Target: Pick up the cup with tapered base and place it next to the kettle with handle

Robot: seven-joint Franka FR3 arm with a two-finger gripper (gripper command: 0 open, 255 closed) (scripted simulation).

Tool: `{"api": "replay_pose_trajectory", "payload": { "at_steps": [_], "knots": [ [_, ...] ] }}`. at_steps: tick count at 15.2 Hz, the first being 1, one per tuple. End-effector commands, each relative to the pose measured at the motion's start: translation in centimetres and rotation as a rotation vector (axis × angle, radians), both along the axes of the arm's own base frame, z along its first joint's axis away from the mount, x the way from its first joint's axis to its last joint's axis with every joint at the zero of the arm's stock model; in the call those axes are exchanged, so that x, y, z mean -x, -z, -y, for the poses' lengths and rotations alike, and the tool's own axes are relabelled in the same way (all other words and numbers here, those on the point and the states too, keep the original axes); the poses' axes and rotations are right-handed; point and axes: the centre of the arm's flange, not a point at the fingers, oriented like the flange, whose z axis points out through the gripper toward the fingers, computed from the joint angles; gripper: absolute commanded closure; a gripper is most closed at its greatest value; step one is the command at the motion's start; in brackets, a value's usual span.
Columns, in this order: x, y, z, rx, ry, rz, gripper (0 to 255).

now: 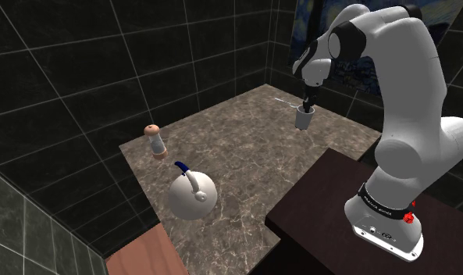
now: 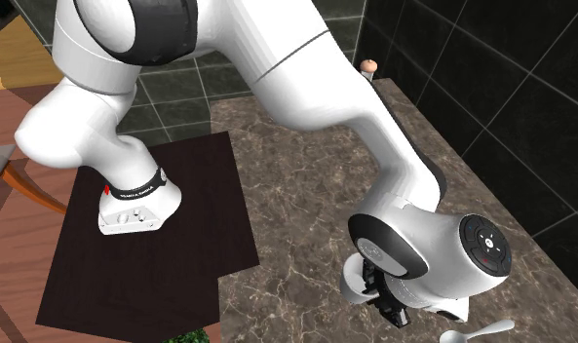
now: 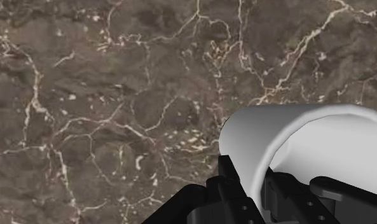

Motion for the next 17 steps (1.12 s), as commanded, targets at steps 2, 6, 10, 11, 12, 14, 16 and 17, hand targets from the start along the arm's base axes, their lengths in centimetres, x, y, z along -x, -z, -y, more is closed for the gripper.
{"api": "replay_pose_trajectory", "payload": {
  "at_steps": [2,6,10,11,12,14,16,17],
  "knots": [
    [0.0,-0.5,0.0,0.000,0.000,0.000,255],
    [0.0,-2.6,0.0,0.000,0.000,0.000,255],
    [0.0,-4.7,0.0,0.000,0.000,0.000,255],
    [0.0,-5.3,0.0,0.000,0.000,0.000,255],
    [0.0,-5.8,0.0,0.000,0.000,0.000,255],
    [0.0,-6.9,0.0,0.000,0.000,0.000,255],
    [0.0,-7.9,0.0,0.000,0.000,0.000,255],
    [0.0,-8.4,0.0,0.000,0.000,0.000,255]
  ]
}}
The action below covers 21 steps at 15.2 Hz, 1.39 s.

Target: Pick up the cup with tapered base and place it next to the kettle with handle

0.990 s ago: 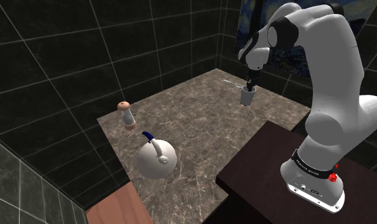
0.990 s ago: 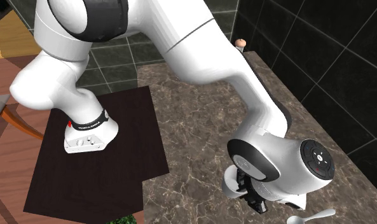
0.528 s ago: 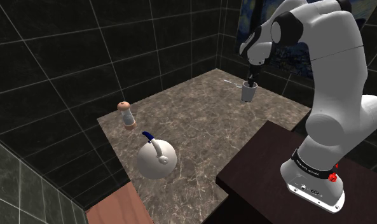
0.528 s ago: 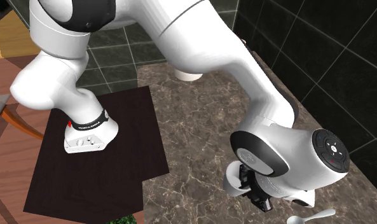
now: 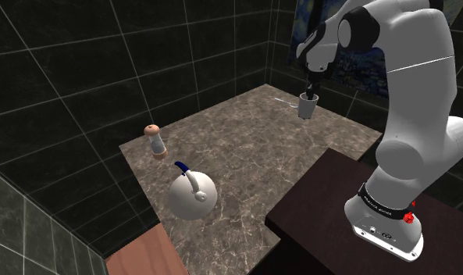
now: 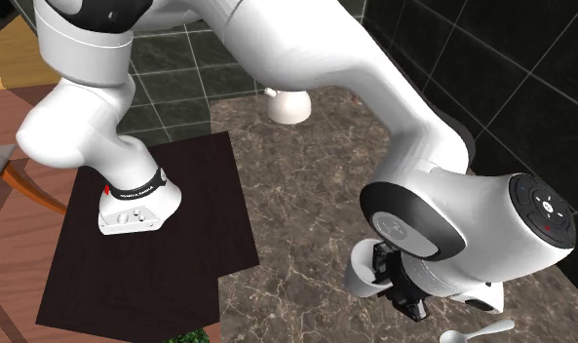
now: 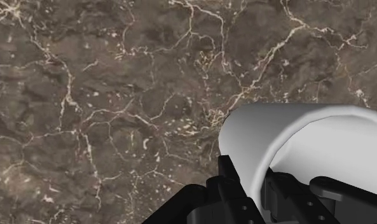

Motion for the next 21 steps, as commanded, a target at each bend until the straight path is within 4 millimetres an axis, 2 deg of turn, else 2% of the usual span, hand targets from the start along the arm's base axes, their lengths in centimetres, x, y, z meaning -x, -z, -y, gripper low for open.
{"api": "replay_pose_trajectory", "payload": {
  "at_steps": [1,21],
  "knots": [
    [0.0,-1.1,-0.1,0.000,0.000,0.000,255],
    [0.0,-11.6,-0.1,0.000,0.000,0.000,255]
  ]
}}
